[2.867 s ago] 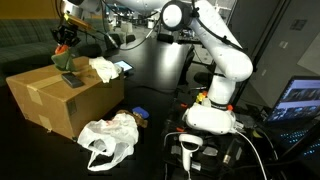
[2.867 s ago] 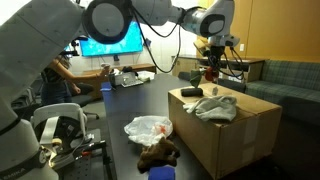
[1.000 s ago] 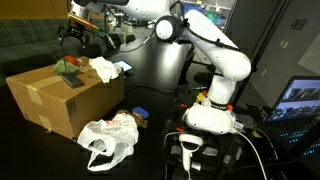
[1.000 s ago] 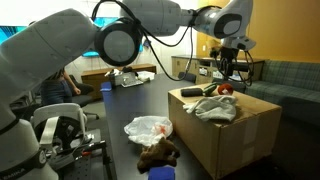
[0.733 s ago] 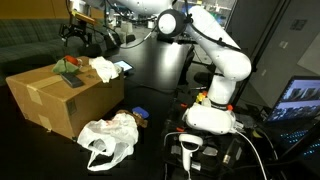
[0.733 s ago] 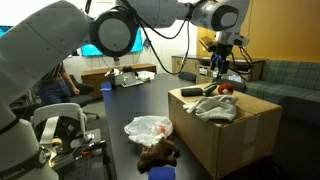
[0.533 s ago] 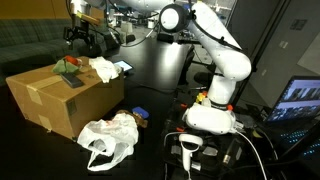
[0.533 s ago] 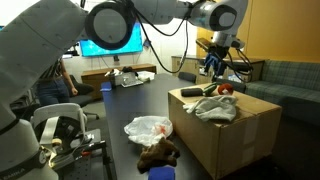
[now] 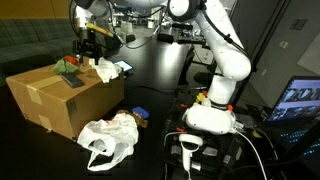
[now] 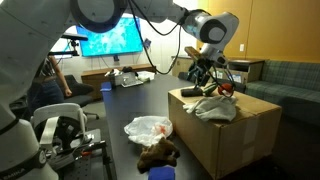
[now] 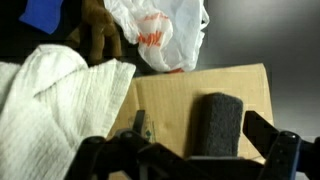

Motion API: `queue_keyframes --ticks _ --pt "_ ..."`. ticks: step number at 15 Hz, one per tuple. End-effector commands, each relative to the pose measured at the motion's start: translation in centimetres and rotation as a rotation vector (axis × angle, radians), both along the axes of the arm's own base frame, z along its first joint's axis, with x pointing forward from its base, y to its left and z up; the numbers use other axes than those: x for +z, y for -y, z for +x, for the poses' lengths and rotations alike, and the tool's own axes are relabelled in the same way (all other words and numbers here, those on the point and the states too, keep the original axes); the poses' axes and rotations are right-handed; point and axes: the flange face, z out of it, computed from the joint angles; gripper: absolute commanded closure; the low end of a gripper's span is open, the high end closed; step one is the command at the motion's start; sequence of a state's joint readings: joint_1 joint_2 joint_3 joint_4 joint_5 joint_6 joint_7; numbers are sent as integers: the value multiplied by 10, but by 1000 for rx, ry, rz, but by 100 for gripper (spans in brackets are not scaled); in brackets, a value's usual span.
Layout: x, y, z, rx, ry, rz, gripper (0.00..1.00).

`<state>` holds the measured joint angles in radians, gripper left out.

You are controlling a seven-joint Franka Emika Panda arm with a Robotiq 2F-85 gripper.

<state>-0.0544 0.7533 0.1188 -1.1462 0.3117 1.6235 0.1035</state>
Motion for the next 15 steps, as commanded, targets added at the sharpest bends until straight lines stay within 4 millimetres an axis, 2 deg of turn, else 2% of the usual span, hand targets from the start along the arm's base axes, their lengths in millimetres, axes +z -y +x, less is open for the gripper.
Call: queue_keyframes --ticks 1,9,15 --pt "-13 -4 -41 -7 -73 56 0" --pt "-79 -16 -130 -73 -275 108 0" --pt "-145 -23 -207 -144 -275 110 0"
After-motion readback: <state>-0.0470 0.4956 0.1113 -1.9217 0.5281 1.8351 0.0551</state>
